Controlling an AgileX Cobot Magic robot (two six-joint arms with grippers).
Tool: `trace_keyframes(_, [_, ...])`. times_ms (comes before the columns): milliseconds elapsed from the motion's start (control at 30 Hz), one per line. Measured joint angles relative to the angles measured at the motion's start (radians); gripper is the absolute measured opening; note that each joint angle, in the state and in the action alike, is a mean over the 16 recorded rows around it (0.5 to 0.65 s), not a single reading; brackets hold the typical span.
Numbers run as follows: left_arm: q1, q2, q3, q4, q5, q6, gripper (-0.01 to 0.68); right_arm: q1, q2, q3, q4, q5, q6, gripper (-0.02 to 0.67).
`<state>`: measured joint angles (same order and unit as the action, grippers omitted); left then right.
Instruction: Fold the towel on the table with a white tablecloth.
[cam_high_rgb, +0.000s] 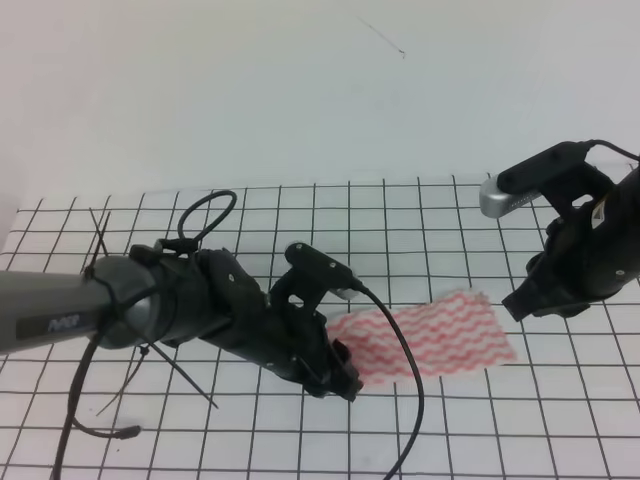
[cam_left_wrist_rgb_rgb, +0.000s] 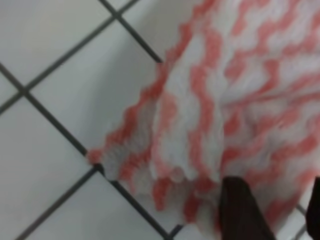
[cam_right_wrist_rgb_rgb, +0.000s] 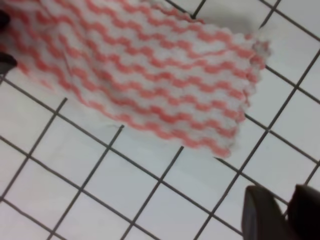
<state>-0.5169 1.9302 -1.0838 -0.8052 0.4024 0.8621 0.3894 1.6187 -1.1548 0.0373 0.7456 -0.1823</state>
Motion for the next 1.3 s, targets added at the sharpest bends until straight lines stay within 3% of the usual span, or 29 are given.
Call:
trace_keyframes(467, [-0.011,-0.035,-0.015,0.023,0.058,0.006,0.005,0.000,0.000,0.000,0.000,-0.001,-0.021,0.132])
trace_keyframes(967, [-0.011,-0.178,-0.019,0.034,0.169,-0.010,0.000,-0.021,0.033,0.000,0.021,-0.053,0.027,0.136])
trace_keyframes(1100, [-0.010,-0.216,-0.019,0.047,0.179,-0.028,0.000,-0.060,0.076,0.000,0.106,-0.068,-0.009,0.154])
trace_keyframes(1300, [-0.010,-0.296,-0.019,0.079,0.198,-0.071,0.000,-0.138,0.162,0.000,0.317,-0.087,-0.173,0.209])
